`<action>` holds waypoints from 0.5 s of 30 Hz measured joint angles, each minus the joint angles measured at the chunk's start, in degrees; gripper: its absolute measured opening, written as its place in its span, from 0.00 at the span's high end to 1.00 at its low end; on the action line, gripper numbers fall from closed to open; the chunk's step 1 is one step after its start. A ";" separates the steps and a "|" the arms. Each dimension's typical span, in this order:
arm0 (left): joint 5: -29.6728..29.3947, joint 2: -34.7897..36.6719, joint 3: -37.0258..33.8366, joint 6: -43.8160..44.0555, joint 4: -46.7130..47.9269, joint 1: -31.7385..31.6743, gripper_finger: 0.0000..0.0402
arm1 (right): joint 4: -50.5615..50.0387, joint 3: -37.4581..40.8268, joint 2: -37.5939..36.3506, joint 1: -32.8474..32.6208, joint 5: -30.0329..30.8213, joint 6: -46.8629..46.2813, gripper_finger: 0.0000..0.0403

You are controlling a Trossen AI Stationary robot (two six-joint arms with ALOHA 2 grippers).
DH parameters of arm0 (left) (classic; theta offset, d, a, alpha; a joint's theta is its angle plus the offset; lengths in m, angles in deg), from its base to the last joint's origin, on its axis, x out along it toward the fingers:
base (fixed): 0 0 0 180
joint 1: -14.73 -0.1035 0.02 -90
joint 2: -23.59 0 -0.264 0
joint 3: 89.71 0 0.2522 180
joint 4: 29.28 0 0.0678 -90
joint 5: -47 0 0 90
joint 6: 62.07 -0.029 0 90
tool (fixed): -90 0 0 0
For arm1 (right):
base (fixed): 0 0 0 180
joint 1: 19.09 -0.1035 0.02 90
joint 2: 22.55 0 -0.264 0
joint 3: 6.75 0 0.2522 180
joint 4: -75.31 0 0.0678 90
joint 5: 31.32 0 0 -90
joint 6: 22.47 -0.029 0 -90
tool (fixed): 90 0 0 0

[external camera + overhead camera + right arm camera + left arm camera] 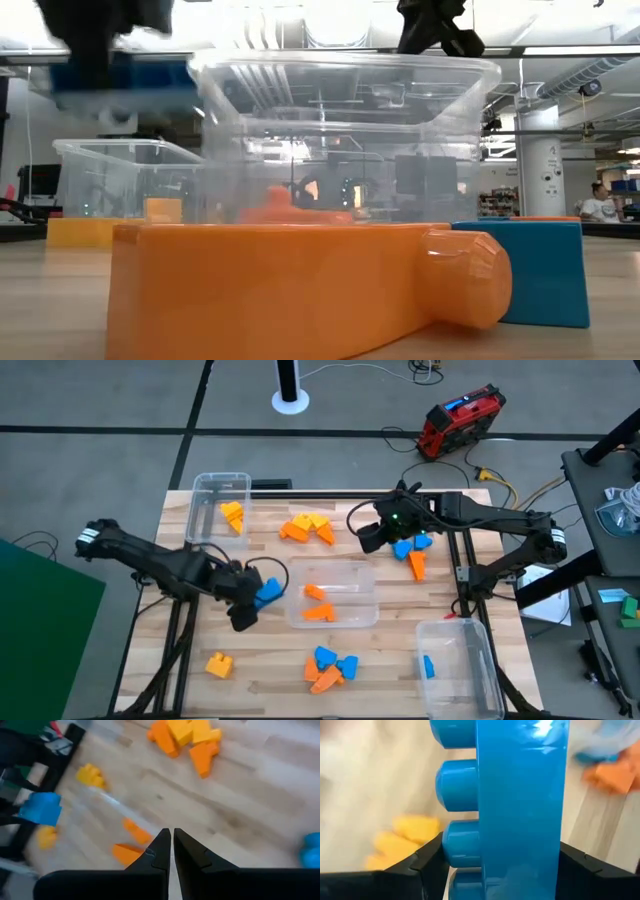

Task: Sort blocks
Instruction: Put the blue game piece into the bottom right transparent bin

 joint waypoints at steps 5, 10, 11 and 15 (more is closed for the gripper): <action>-8.66 -0.95 8.51 -6.47 3.06 -0.04 0.39 | 3.08 0.00 0.00 -0.09 -4.64 -4.18 0.97; -10.24 -2.94 12.61 -8.06 7.61 -0.44 0.39 | 5.69 0.00 0.00 -0.31 -5.03 -4.91 0.97; -10.36 -3.35 13.07 -8.13 8.28 -0.42 0.39 | 6.07 0.00 0.00 -0.29 -5.03 -5.49 0.97; -10.36 -4.81 14.83 -8.61 9.31 -0.39 0.39 | 7.83 0.00 0.00 -0.40 -5.72 -6.33 0.97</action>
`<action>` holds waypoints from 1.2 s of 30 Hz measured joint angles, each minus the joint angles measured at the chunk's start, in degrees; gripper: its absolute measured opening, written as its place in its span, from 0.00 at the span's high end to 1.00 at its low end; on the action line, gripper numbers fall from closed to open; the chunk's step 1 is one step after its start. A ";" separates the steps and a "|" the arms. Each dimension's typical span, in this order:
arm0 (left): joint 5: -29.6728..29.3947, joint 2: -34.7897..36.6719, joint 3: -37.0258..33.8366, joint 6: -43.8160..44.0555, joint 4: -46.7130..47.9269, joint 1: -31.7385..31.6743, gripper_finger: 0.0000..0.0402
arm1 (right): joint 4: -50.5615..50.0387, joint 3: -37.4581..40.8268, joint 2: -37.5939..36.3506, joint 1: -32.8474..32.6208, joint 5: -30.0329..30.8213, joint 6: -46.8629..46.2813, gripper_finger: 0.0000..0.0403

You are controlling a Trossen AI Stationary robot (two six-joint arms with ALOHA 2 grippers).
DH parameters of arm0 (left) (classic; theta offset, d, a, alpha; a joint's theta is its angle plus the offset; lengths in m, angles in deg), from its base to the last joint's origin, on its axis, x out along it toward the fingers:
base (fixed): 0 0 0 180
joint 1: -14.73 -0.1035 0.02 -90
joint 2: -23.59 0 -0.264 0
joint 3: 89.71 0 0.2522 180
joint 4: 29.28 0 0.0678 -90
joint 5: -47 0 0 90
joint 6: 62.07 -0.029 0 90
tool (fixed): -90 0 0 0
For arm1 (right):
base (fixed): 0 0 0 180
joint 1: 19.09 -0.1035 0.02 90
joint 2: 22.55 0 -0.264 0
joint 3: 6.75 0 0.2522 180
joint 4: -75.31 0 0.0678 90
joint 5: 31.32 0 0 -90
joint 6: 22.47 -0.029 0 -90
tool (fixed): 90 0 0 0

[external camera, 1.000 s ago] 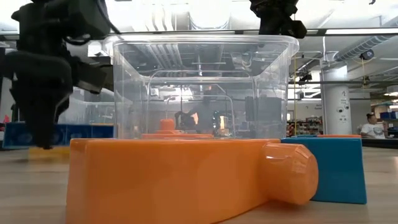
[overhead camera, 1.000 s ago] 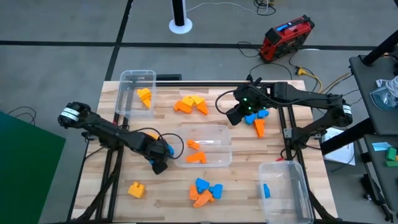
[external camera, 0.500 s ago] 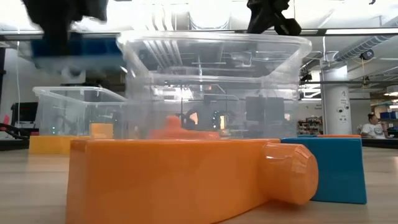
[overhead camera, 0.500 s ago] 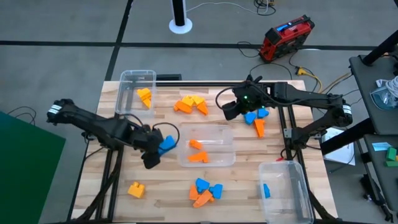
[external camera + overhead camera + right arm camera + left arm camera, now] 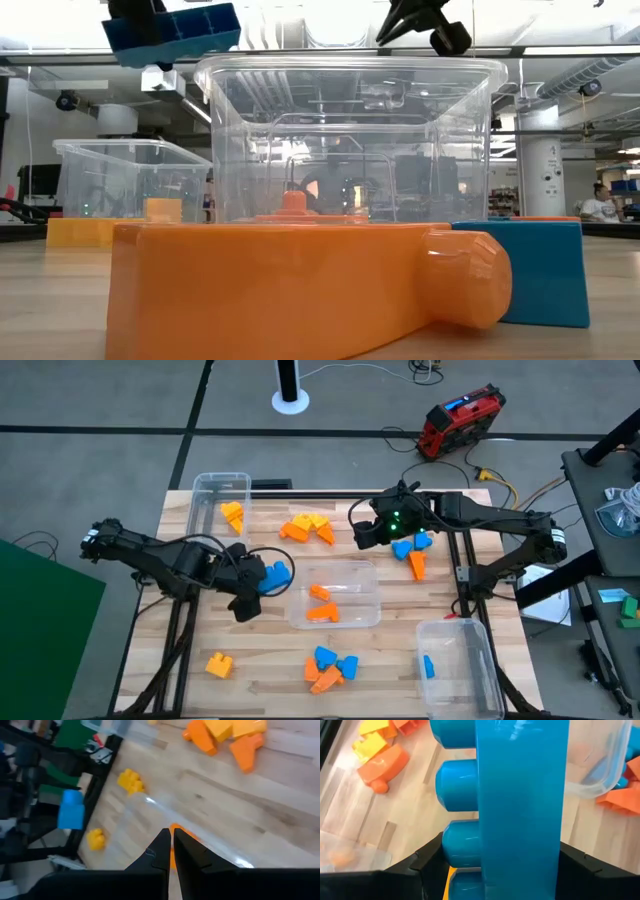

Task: Sort blocks
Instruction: Put the blue game piece into the bottom right transparent bin

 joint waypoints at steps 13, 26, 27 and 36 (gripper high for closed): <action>-9.99 -4.72 7.50 -13.94 1.40 -1.77 0.39 | 17.64 0.00 0.82 -2.59 -4.82 -0.83 0.97; -13.00 -11.81 14.69 -25.14 0.47 -5.50 0.39 | 19.19 0.02 4.39 -4.39 -4.20 -4.22 0.61; -13.08 -12.49 15.22 -25.45 0.27 -5.81 0.39 | 19.26 0.00 4.85 -4.41 -4.23 -5.07 0.57; -13.45 -16.06 16.96 -25.74 -3.07 -6.54 0.39 | 20.95 0.02 8.14 -4.93 -5.44 -6.50 0.26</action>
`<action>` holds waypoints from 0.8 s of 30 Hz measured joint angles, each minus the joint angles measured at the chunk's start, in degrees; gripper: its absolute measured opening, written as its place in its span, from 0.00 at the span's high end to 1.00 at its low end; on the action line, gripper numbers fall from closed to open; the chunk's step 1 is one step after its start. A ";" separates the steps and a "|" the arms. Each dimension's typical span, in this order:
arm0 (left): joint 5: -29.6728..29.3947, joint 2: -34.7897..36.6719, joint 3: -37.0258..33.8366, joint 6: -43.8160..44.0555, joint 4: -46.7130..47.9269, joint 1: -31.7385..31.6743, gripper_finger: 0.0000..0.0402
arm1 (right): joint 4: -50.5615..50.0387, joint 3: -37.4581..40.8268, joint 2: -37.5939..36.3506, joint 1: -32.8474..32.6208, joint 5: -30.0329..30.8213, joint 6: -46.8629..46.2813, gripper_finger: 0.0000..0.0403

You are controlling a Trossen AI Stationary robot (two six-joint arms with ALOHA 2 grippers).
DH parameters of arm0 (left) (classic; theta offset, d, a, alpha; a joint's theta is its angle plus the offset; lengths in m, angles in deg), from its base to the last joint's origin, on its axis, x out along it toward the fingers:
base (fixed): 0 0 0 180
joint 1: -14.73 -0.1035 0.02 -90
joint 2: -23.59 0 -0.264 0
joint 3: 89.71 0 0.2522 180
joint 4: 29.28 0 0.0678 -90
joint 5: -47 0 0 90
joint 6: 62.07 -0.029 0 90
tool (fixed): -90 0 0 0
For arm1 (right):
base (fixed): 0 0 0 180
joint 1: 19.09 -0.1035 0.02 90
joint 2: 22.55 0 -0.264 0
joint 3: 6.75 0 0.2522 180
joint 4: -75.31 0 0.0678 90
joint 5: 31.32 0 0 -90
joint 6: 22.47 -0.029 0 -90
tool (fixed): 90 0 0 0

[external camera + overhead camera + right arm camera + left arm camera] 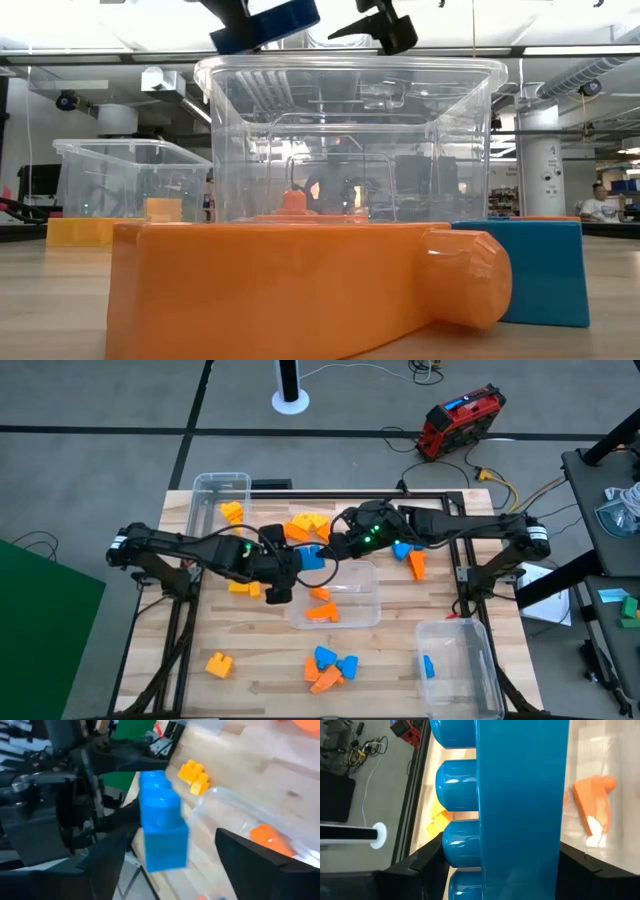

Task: Sort blocks
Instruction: Put the blue game piece into the bottom right transparent bin

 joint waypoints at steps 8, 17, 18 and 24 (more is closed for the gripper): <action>0.06 -2.06 2.48 -0.20 -4.85 -0.29 0.39 | 4.98 0.00 1.56 -0.72 -2.29 1.95 0.22; 0.00 -4.50 6.25 -0.24 -5.14 -0.39 0.37 | 4.69 0.02 1.93 -0.72 -1.83 2.04 0.45; 0.00 -4.55 6.53 -0.24 -5.24 -0.39 0.36 | 4.62 0.02 1.96 -0.72 -1.83 2.01 0.50; -0.07 -4.60 7.21 -0.24 -5.09 -0.39 0.34 | 4.62 0.02 1.96 -0.72 -1.81 2.07 0.69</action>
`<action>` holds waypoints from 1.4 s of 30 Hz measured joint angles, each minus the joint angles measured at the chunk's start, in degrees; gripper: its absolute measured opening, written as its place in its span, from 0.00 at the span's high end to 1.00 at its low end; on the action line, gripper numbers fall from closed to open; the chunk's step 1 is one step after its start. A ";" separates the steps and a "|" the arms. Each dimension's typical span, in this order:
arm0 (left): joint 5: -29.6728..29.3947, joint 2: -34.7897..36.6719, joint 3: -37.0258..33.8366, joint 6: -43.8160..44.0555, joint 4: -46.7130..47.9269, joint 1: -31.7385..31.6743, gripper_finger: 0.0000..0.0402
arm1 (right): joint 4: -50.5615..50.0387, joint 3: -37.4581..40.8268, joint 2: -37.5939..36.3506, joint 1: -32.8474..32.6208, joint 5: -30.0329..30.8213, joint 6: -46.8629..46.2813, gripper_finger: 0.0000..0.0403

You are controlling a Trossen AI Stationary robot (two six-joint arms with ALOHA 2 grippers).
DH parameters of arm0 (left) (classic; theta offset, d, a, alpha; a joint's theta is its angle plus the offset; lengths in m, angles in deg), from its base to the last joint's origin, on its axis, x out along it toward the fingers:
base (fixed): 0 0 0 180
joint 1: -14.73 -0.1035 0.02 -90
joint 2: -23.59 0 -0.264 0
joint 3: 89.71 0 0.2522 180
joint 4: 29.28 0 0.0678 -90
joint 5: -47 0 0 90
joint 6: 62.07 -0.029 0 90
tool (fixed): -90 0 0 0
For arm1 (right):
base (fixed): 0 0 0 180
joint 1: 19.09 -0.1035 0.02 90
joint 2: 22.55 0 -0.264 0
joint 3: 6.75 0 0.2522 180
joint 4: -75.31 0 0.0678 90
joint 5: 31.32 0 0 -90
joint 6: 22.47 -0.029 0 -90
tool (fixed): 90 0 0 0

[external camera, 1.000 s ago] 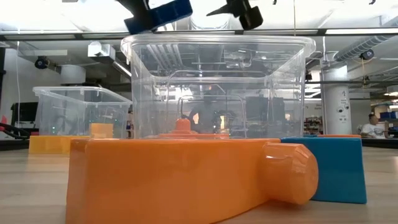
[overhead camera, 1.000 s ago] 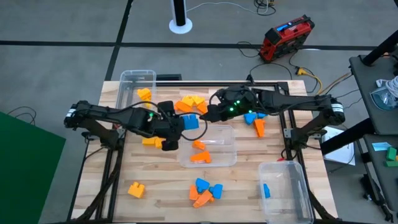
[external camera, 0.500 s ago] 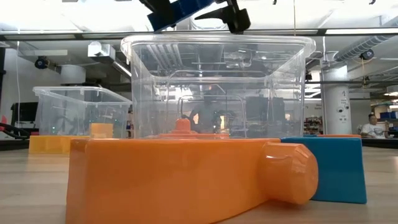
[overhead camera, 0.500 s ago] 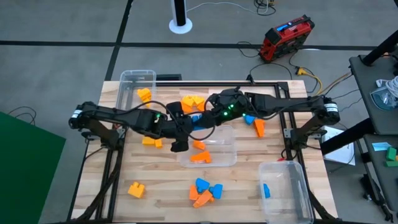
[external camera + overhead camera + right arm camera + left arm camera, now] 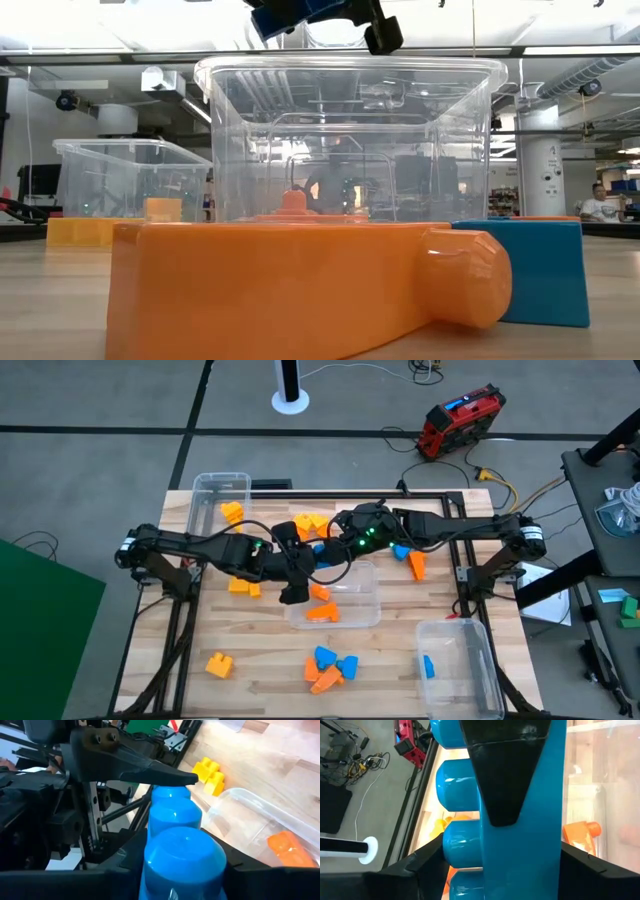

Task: Sort blocks
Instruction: Put the blue game piece into the bottom right transparent bin

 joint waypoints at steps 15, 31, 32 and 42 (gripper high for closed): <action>0.33 0.18 0.17 1.52 -0.05 0.04 0.33 | -11.48 -0.07 -5.45 0.33 0.15 1.91 0.69; 0.22 4.53 0.04 -4.27 3.02 -0.13 0.33 | -47.72 -1.07 -14.00 -4.66 -2.00 -0.89 0.69; 0.22 5.03 0.04 -4.28 3.04 -0.26 0.33 | -50.18 -1.75 -14.46 -5.72 -2.52 -1.39 0.69; 0.25 10.79 0.02 -3.69 3.54 -2.19 0.33 | -66.35 -4.94 -14.92 -22.71 -9.11 -3.86 0.69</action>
